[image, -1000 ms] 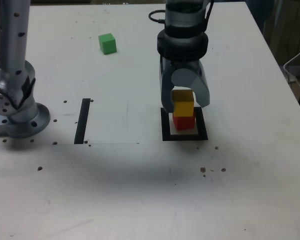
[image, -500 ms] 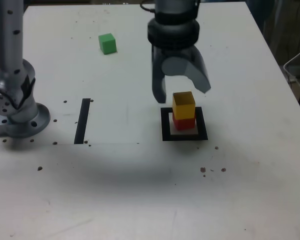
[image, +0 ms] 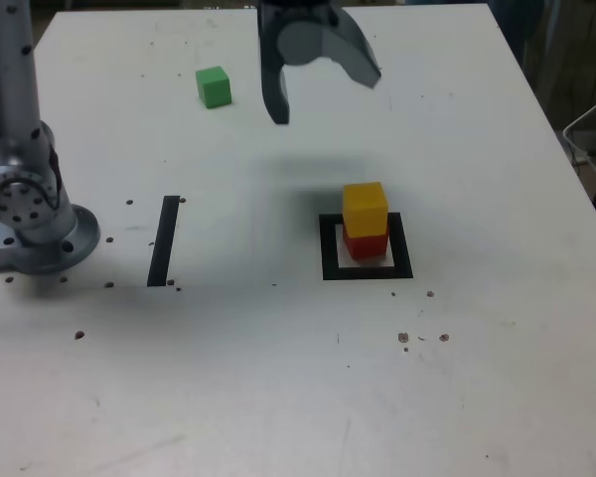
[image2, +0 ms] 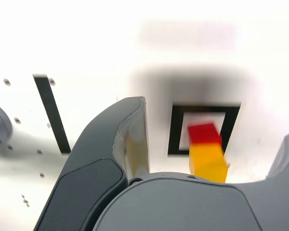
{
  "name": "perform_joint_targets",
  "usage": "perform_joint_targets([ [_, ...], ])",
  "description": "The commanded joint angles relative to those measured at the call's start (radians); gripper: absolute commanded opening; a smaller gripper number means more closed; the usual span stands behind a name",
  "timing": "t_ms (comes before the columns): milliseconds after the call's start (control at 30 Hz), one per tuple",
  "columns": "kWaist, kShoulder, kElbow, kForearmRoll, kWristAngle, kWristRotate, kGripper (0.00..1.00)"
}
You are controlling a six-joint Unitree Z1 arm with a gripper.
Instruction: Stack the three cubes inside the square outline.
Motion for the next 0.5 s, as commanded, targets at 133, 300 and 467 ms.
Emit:
perform_joint_targets([
  [133, 0.239, 0.014, -0.009, -0.001, 0.026, 0.084, 1.0],
  [300, 0.36, 0.054, -0.005, -0.01, 0.048, 0.138, 1.0],
  [467, 0.42, 0.08, 0.001, -0.018, 0.097, 0.149, 1.0],
])
